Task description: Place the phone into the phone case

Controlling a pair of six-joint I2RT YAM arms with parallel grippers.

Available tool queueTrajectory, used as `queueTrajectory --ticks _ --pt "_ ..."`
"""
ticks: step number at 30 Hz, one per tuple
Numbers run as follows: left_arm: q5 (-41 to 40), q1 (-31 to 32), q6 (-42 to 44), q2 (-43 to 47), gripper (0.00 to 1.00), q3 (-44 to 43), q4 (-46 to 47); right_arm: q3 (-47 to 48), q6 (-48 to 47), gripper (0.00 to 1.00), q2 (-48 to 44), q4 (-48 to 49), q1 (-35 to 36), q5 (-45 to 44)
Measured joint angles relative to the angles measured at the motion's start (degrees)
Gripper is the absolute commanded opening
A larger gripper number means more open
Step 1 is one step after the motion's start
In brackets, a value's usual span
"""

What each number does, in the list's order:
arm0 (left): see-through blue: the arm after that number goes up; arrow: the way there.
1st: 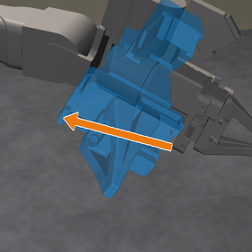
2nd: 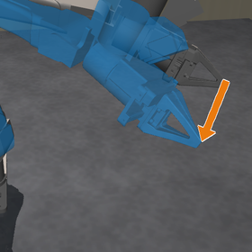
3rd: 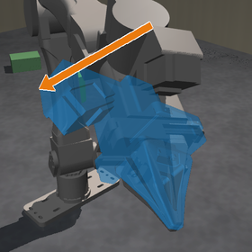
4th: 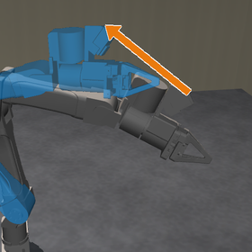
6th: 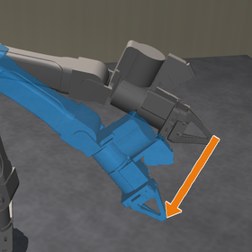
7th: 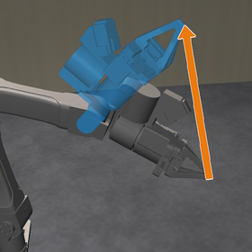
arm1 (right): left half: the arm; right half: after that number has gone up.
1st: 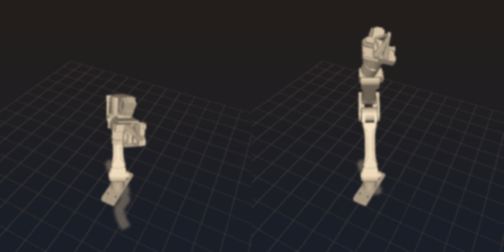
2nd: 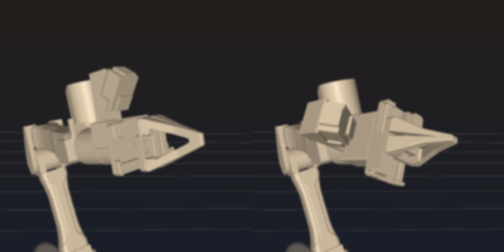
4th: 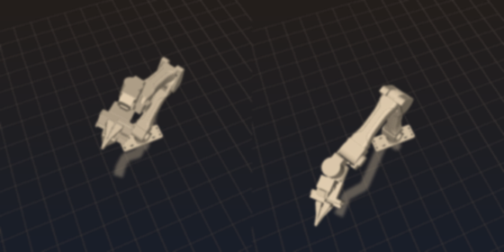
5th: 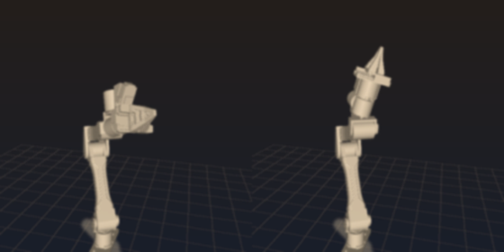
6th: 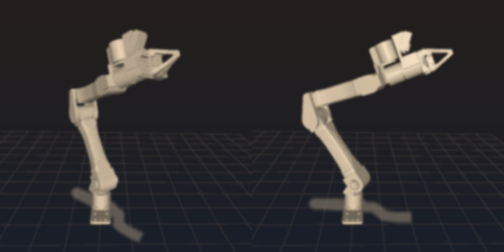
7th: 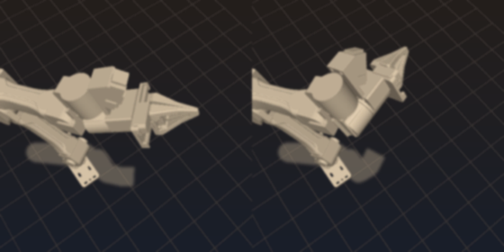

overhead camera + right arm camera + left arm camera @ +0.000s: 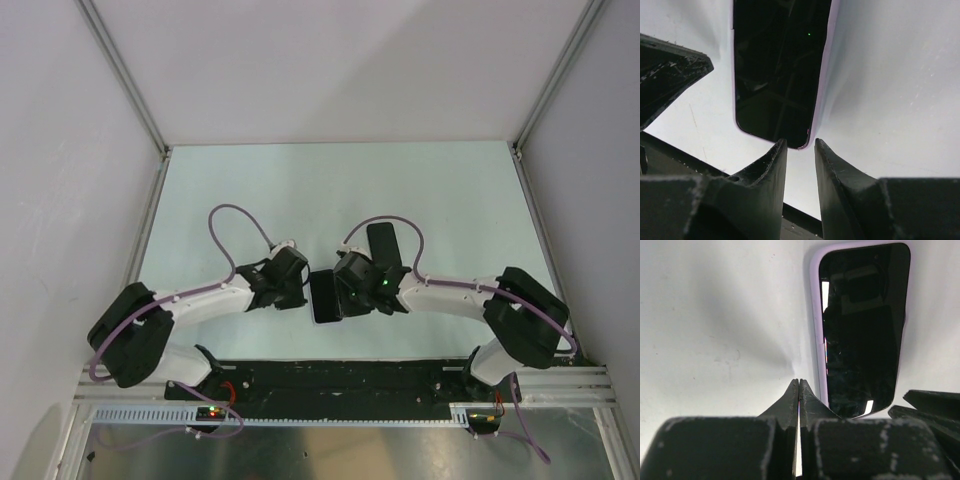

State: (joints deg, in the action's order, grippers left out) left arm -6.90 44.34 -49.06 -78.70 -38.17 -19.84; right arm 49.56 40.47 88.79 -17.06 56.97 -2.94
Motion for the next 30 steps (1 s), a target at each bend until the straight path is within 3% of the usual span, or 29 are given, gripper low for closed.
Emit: queueTrajectory --ticks 23,26,30 --pt "1.09 2.21 -0.13 -0.07 0.0 -0.02 -0.02 -0.04 2.36 0.22 3.78 0.81 2.05 -2.43" --pt "1.07 2.25 -0.39 -0.07 0.0 -0.02 -0.02 0.02 2.6 0.27 3.85 0.66 2.1 -2.67" --pt "1.05 2.27 -0.42 -0.07 0.0 -0.09 -0.02 0.02 2.84 0.44 3.76 0.79 2.23 -2.78"
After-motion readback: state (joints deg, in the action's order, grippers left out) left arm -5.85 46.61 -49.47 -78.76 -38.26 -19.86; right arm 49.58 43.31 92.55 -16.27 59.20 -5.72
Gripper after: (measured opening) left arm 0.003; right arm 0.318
